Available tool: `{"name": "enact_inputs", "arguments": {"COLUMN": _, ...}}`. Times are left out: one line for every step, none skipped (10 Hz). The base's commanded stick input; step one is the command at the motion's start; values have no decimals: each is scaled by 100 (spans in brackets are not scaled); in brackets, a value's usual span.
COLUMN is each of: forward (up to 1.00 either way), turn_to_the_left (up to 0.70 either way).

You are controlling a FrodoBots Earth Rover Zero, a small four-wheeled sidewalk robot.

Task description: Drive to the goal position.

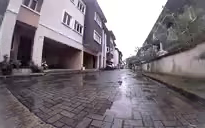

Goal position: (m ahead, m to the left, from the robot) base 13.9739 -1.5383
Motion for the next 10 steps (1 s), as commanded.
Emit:
{"name": "enact_inputs", "arguments": {"forward": 70, "turn_to_the_left": 0}}
{"name": "enact_inputs", "arguments": {"forward": 70, "turn_to_the_left": 0}}
{"name": "enact_inputs", "arguments": {"forward": 70, "turn_to_the_left": 0}}
{"name": "enact_inputs", "arguments": {"forward": 70, "turn_to_the_left": 0}}
{"name": "enact_inputs", "arguments": {"forward": 70, "turn_to_the_left": 0}}
{"name": "enact_inputs", "arguments": {"forward": 70, "turn_to_the_left": 0}}
{"name": "enact_inputs", "arguments": {"forward": 70, "turn_to_the_left": 0}}
{"name": "enact_inputs", "arguments": {"forward": 70, "turn_to_the_left": 0}}
{"name": "enact_inputs", "arguments": {"forward": 70, "turn_to_the_left": 0}}
{"name": "enact_inputs", "arguments": {"forward": 70, "turn_to_the_left": 0}}
